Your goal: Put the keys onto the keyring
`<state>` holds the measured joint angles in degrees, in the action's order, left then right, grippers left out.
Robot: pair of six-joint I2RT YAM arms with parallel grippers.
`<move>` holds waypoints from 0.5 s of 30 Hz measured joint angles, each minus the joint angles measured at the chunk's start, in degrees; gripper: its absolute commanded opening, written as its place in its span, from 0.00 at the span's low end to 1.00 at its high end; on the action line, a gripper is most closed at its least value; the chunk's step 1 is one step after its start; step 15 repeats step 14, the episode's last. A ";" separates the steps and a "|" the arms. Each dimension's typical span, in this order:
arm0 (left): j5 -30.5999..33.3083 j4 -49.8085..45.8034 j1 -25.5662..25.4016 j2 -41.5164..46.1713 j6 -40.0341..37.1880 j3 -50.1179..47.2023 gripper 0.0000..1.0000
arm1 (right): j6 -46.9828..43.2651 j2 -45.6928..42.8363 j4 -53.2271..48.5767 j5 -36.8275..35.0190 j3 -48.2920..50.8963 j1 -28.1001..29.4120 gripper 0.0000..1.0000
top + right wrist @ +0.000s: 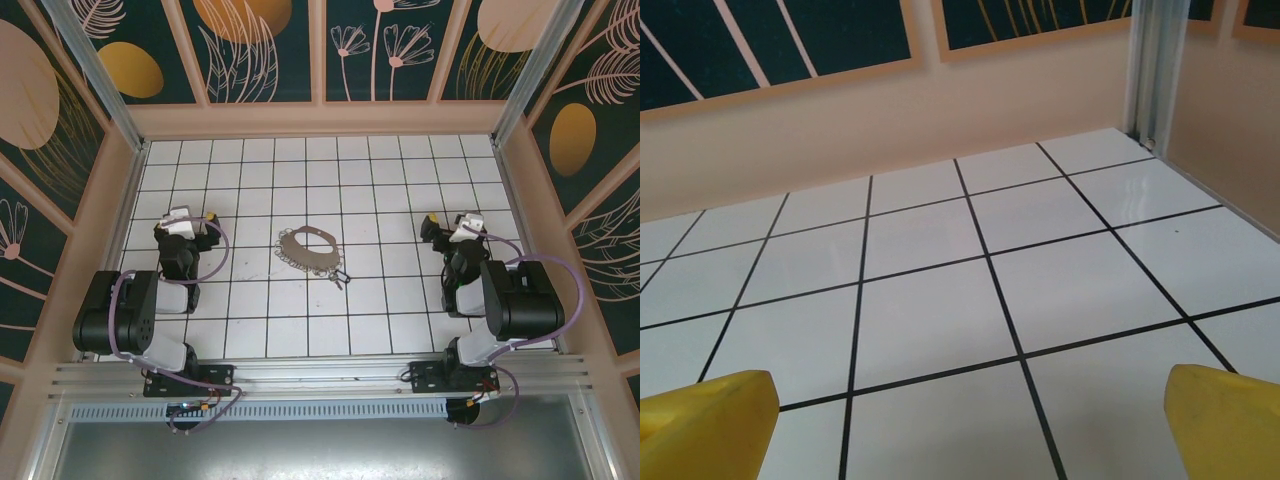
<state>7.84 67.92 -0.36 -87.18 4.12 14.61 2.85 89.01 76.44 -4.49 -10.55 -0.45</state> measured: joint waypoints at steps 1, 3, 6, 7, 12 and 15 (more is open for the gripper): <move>-0.02 0.26 0.00 0.00 0.00 0.00 0.99 | -0.02 0.00 -0.02 -0.02 0.00 -0.04 0.99; -0.13 0.70 0.00 0.00 0.00 0.00 0.99 | -0.70 0.00 0.02 -0.02 0.00 0.22 0.99; -0.13 1.18 0.00 0.00 0.00 0.00 0.99 | -1.29 0.00 0.02 0.00 0.00 0.57 0.99; -0.15 1.31 0.00 0.00 0.00 0.00 0.99 | -1.49 0.00 0.04 -0.02 0.00 0.72 0.99; -0.15 1.66 0.00 0.00 0.00 0.00 0.99 | -1.66 0.00 -0.61 1.18 -0.24 0.48 0.99; -0.13 1.79 0.00 0.00 0.00 0.00 0.99 | -1.49 0.00 -1.31 2.78 -0.81 -0.81 0.99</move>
